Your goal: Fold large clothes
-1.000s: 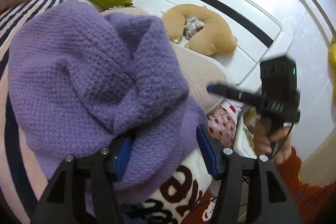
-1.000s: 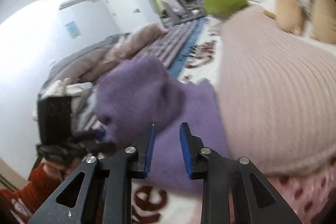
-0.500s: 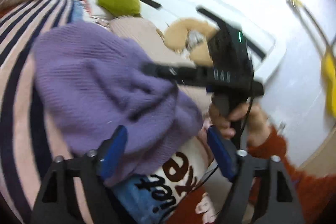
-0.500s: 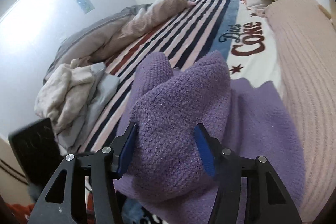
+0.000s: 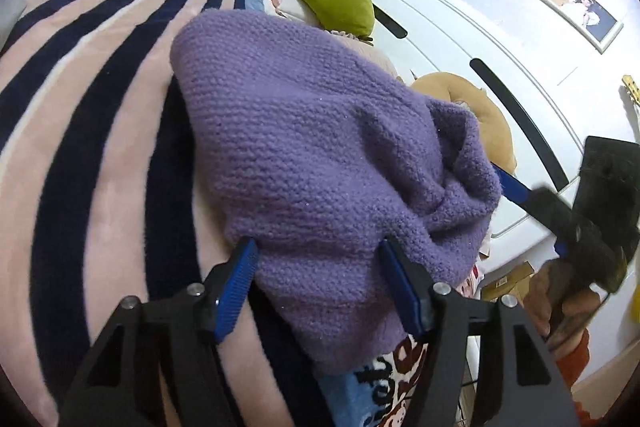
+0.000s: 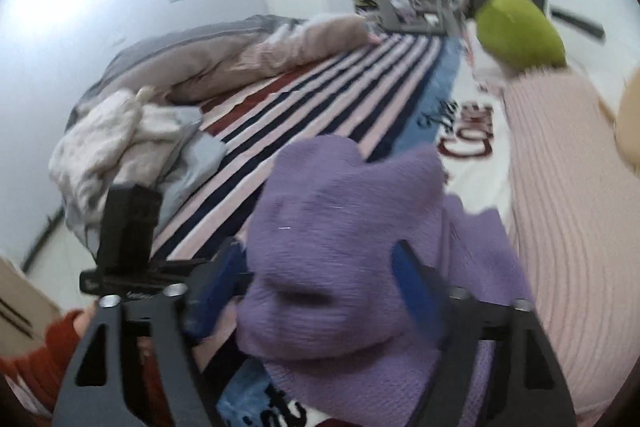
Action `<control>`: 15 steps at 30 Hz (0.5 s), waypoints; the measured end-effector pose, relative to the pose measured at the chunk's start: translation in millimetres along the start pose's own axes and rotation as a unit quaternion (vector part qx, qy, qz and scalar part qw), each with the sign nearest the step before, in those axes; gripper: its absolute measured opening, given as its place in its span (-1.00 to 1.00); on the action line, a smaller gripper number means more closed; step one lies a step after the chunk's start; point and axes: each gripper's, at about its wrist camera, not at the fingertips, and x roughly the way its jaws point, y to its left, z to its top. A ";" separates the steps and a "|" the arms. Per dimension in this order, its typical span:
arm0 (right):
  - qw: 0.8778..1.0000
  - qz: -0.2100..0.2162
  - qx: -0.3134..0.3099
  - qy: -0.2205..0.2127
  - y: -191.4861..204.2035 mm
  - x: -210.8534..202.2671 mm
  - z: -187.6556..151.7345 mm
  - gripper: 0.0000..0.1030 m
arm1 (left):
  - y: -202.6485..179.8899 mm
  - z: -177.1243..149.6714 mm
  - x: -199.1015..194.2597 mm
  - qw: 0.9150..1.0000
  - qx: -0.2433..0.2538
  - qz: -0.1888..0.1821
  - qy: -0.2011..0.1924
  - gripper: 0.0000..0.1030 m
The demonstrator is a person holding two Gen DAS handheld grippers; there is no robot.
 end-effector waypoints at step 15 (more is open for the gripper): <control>0.986 -0.159 -0.051 -0.015 26.2 64.3 7.0 -0.65 | -10.4 -2.4 -25.6 1.000 -0.002 -0.019 0.001 0.40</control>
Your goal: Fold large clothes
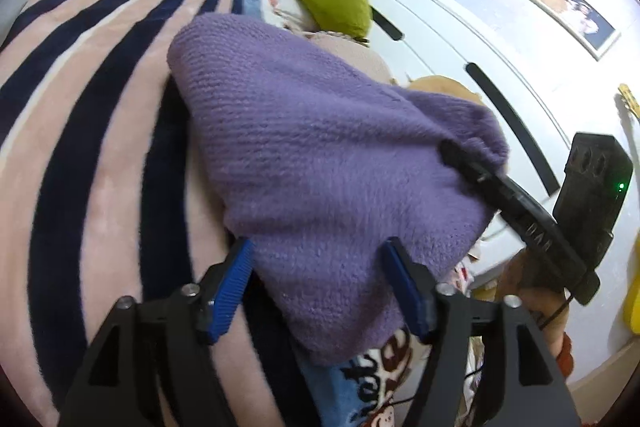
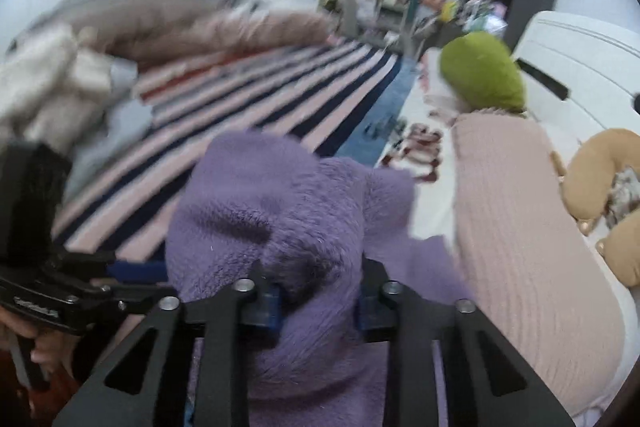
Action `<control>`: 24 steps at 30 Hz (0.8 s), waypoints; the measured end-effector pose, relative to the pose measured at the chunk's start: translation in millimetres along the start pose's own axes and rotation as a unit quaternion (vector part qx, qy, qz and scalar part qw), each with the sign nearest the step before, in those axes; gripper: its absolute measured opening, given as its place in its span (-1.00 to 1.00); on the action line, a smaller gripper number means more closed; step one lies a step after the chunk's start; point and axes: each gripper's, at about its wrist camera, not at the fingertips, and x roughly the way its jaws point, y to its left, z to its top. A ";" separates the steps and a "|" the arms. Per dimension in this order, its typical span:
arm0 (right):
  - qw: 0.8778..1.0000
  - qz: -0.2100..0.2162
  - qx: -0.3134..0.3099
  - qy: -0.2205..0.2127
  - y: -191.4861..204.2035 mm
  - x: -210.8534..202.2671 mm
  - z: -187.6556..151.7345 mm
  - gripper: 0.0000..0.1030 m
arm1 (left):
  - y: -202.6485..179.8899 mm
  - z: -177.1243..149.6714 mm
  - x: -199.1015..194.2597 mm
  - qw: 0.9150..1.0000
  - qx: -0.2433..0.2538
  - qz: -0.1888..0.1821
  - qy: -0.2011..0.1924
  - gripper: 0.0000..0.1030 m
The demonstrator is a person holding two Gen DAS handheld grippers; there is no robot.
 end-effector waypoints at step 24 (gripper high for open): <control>0.949 0.111 0.291 -0.043 -54.5 -65.8 -152.9 -0.66 | -76.4 -5.6 100.9 0.993 0.008 -0.021 0.112 0.86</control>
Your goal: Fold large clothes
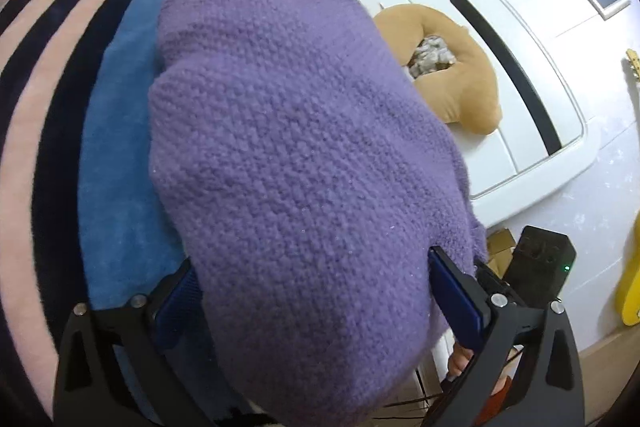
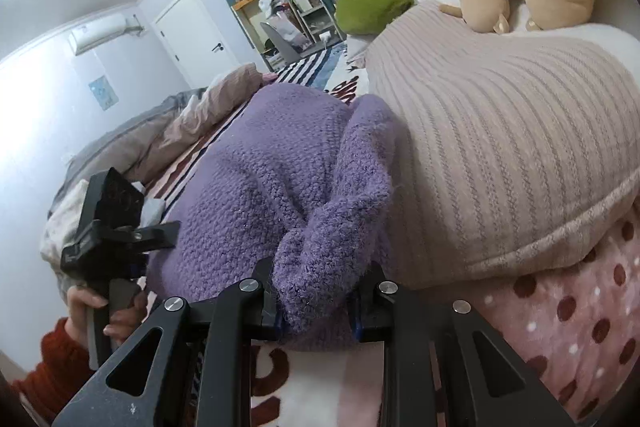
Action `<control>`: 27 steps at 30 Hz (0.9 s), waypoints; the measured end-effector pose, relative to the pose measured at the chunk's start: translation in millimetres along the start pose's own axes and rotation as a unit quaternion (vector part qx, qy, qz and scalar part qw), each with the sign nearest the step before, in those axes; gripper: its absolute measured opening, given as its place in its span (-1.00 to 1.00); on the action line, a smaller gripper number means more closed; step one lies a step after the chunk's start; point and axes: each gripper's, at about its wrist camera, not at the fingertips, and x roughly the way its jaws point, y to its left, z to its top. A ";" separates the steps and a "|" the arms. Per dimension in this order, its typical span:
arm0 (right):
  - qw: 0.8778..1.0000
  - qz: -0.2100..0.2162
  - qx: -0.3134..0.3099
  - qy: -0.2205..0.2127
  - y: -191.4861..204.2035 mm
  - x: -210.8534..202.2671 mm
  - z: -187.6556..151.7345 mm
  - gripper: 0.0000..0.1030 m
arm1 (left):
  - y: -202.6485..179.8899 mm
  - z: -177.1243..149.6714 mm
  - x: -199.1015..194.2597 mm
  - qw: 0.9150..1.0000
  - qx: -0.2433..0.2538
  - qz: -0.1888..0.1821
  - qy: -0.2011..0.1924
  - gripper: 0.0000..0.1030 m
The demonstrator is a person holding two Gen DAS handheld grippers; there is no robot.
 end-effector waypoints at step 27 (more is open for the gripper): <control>0.991 0.104 0.056 0.069 114.8 50.5 -79.9 0.33 | 33.1 -59.9 -163.1 0.995 0.047 0.063 -0.060 0.66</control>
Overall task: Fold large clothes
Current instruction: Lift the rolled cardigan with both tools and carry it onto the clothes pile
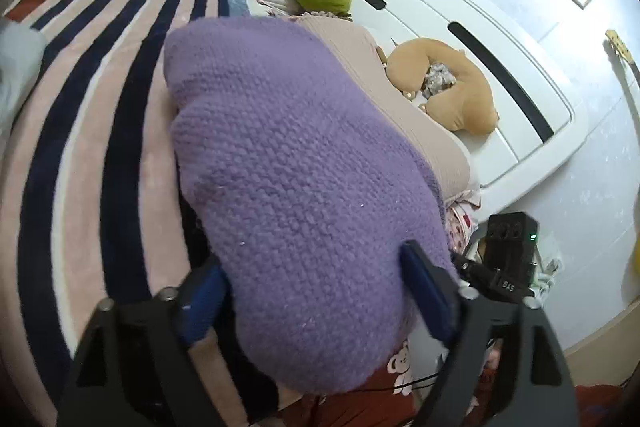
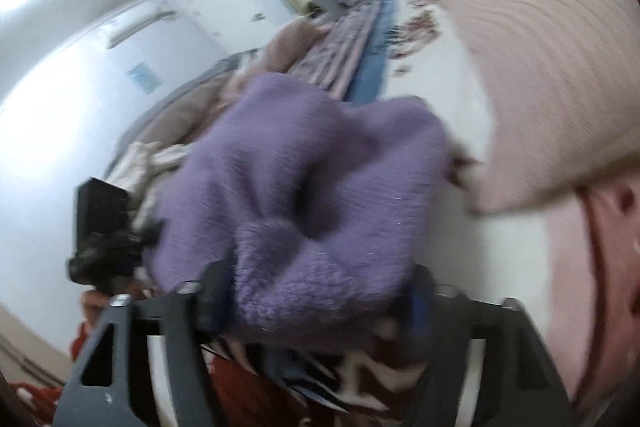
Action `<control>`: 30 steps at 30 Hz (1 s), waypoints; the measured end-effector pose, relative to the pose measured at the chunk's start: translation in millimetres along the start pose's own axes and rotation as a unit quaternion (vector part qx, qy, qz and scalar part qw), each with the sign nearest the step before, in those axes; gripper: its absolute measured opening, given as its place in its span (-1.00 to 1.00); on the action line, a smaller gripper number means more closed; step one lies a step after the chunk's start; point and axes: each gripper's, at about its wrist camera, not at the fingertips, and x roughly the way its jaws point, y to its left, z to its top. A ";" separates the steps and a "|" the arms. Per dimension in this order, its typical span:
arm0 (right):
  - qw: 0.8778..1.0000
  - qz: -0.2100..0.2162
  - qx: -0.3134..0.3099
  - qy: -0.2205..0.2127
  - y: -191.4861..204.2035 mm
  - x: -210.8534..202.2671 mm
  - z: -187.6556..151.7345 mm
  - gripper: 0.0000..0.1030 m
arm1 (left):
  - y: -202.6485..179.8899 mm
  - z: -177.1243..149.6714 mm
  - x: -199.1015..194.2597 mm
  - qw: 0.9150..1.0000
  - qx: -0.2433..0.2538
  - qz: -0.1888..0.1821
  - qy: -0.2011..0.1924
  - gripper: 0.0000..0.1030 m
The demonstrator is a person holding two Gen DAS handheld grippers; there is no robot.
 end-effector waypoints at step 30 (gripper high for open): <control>0.988 0.144 0.040 -0.031 -0.9 5.0 88.0 -0.64 | -67.6 71.4 -64.1 0.992 0.071 -0.016 -0.104 0.03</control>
